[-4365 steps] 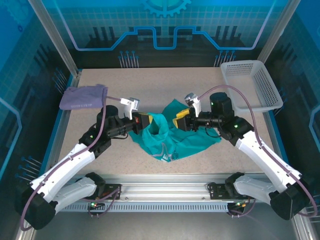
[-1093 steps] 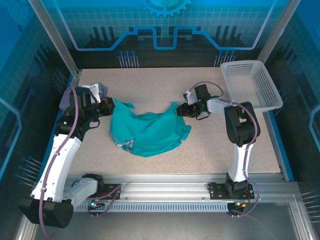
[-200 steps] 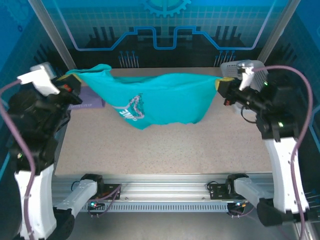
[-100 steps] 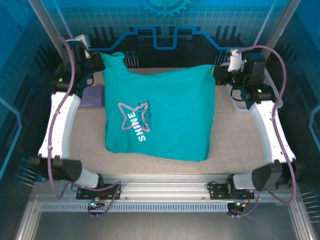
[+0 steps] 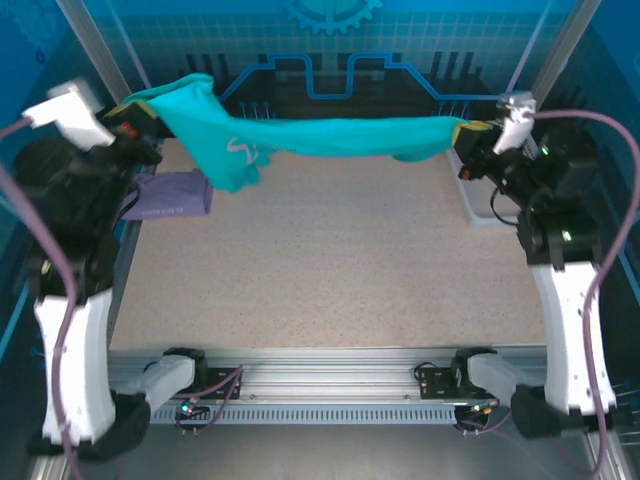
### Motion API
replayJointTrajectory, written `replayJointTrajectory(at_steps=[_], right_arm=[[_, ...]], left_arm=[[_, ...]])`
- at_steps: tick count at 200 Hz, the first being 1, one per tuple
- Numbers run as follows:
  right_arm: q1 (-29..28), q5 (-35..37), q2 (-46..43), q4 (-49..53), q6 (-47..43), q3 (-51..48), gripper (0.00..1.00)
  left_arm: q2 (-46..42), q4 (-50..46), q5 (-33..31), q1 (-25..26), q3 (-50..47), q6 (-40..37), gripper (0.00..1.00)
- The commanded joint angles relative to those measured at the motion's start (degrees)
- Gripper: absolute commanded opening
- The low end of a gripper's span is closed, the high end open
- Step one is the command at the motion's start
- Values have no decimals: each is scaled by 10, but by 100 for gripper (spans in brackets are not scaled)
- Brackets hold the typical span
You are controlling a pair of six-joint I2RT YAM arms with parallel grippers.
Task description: Fold the inside-out t-shirt
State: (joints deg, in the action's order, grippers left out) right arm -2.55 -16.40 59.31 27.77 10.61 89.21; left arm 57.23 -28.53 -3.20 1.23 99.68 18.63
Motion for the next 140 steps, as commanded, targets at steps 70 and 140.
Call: replayJointTrajectory(at_steps=[70, 140], right_arm=[[9, 63, -112, 68, -48, 48, 0], [8, 90, 87, -101, -69, -76, 0]], left_arm=[[-56, 99, 20, -5, -1, 18, 0], [180, 247, 12, -5, -114, 28, 3]])
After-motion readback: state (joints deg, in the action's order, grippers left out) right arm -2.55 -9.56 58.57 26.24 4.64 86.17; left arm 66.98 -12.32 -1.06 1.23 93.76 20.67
